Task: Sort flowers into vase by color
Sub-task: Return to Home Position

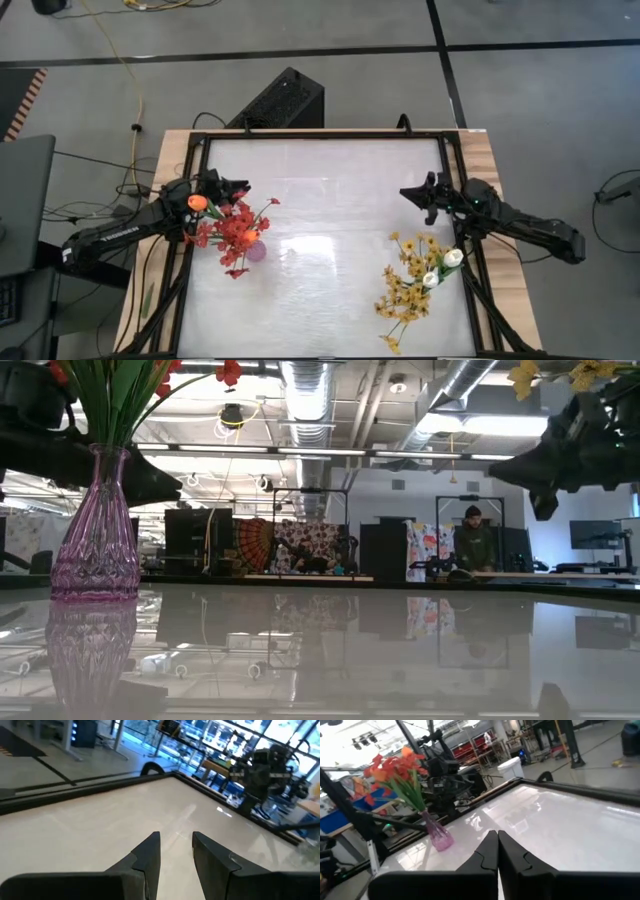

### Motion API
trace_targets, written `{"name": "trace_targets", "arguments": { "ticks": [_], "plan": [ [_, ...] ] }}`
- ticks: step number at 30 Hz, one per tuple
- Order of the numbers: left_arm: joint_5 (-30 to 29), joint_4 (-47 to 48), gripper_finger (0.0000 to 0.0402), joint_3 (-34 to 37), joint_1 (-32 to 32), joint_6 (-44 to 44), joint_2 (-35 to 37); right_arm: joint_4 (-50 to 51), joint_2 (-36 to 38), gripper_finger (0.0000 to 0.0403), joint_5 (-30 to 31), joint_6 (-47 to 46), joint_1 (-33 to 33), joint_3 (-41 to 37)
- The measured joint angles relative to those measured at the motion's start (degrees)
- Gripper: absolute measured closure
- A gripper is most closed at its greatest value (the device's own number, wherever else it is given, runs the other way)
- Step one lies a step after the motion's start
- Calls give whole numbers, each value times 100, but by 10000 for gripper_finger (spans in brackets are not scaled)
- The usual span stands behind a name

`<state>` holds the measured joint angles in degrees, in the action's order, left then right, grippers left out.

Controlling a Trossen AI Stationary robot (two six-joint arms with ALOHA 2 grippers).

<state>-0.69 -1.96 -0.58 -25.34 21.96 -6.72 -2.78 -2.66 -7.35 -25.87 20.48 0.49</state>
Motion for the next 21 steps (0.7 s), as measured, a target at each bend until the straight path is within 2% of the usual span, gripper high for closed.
{"name": "trace_targets", "arguments": {
  "ticks": [6,21],
  "plan": [
    [-211,0,301,4,0,26,0,48,-9,354,148,520,-4,-2],
    [-211,-2,301,11,2,33,0,91,-11,348,148,535,-6,-9]
  ]
}}
